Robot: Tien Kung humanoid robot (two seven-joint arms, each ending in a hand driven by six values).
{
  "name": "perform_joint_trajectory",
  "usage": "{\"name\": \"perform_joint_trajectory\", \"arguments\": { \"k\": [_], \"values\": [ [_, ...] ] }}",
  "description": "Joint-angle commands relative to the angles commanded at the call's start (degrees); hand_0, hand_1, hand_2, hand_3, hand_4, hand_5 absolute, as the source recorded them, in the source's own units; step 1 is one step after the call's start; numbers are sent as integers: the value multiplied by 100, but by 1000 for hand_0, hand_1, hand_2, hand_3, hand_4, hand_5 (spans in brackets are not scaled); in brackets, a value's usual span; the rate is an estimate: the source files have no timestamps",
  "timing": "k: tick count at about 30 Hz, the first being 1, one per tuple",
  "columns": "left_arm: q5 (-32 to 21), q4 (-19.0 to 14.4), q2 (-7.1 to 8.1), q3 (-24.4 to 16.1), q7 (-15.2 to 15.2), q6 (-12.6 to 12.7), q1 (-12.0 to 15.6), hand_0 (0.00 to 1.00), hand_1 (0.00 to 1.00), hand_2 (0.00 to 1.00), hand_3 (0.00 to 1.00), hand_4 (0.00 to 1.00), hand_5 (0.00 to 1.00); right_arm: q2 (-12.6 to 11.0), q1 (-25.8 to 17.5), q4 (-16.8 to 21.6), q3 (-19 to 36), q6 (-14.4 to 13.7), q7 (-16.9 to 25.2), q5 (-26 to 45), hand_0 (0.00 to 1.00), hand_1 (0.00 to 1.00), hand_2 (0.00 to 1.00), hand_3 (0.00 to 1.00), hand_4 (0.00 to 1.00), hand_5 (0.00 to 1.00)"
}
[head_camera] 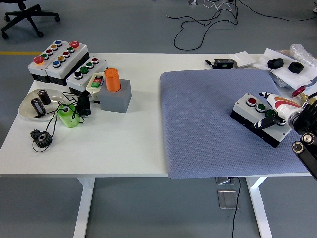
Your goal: Pick up the button,place it on the desk,press the button,press the button
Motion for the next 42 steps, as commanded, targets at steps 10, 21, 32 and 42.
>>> {"name": "perform_joint_trajectory", "arguments": {
  "k": [10, 21, 32, 42],
  "values": [
    [13, 0, 7, -41, -8, 6, -12, 598, 513, 467, 470, 284, 979, 63, 350, -364, -256, 631, -330, -134, 667, 554, 552, 835, 980, 235],
    [18, 0, 14, -59, -6, 4, -30, 598, 510, 466, 469, 285, 979, 177, 645, -716, -537, 747, -506, -396, 496, 422, 441, 642, 969, 233],
    [28, 0, 13, -83, -12, 15, -25, 598, 512, 465, 469, 285, 972, 157, 733, -926, -906, 68, -478, -259, 350, 243, 316, 507, 596, 2],
    [38, 2, 11, -95, -8, 18, -32, 598, 513, 465, 469, 285, 971, -238, 719, -563, -1333, -795, 338, 240, 327, 195, 283, 484, 539, 2]
  ]
}}
